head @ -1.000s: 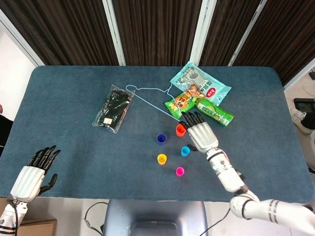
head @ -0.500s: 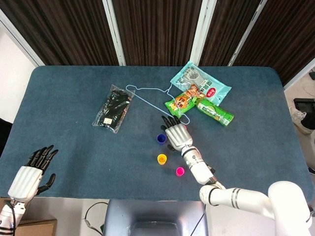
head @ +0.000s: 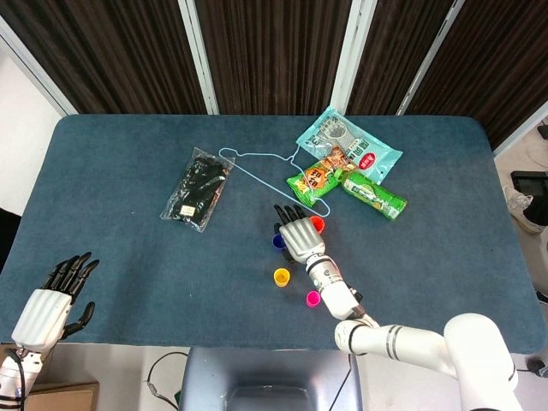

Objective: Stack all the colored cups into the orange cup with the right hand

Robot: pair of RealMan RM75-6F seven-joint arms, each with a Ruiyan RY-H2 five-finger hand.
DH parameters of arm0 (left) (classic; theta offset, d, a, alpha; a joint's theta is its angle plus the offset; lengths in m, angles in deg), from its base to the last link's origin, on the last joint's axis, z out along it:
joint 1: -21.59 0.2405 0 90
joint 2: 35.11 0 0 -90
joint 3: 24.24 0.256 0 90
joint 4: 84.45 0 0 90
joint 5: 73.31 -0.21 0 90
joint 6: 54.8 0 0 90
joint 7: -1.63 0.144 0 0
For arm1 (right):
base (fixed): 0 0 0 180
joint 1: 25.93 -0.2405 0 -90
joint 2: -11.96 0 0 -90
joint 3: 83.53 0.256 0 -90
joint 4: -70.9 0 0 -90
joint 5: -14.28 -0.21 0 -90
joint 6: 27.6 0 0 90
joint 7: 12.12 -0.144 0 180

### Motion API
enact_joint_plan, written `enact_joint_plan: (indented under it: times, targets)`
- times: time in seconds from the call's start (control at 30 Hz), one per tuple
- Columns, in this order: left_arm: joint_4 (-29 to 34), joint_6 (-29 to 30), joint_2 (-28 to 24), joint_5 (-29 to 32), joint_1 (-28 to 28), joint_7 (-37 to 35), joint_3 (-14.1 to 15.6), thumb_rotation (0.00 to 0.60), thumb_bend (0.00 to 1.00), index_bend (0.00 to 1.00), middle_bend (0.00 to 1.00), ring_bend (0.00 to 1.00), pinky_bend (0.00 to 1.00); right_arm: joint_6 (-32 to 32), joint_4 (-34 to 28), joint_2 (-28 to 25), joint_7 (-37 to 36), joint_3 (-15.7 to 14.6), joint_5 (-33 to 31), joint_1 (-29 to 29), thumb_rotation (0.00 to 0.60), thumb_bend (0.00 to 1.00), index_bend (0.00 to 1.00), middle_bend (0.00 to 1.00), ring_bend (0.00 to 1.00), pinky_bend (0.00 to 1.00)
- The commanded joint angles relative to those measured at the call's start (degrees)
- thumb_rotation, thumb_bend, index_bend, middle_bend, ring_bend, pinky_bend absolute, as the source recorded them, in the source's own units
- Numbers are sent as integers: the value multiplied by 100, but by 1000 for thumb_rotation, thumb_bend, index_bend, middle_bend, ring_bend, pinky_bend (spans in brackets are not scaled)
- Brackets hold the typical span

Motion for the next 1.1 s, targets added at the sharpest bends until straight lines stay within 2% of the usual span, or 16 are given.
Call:
enact_joint_plan:
  times: [0.03,0.13,0.23,0.37,0.47,0.7,0.9,1.1]
  targets:
    - [-1,24,-6,-14,9,-12,1,600,460,0,0,5,113,-76,48,45,-6,-28,14,-26,600,496,544,2,0,0]
    - [-5,58,-13,-37,20,-28,5,600,460,0,0,5,113,-301,43,78,-89,-16,133,-5,600,517,609,23,0,0]
    - [-10,71,-21,-51,26,-50,11,600,460,0,0,5,113,-529,-152,-54,-342,37,357,89,600,519,619,37,0,0]
    - [-6,89,-24,-79,33,-50,23,600,460,0,0,5,113,-976,-554,-440,-547,83,654,313,600,518,613,42,0,0]
    - [-2,87,-14,-104,34,-26,38,600,460,0,0,5,114,-1194,-816,-817,-496,84,623,501,600,519,610,42,0,0]
    - [11,-8,35,-99,1,83,47,600,460,0,0,5,113,-1071,-848,-1171,-668,99,423,646,600,518,610,44,0,0]
    - [4,-63,61,-56,-19,126,30,600,460,0,0,5,113,-860,-576,-1063,-632,-19,280,600,600,518,605,44,0,0]
    - [-9,-95,67,-54,-39,101,32,600,460,0,0,4,114,-714,-293,-880,-757,-85,315,549,600,519,537,45,0,0]
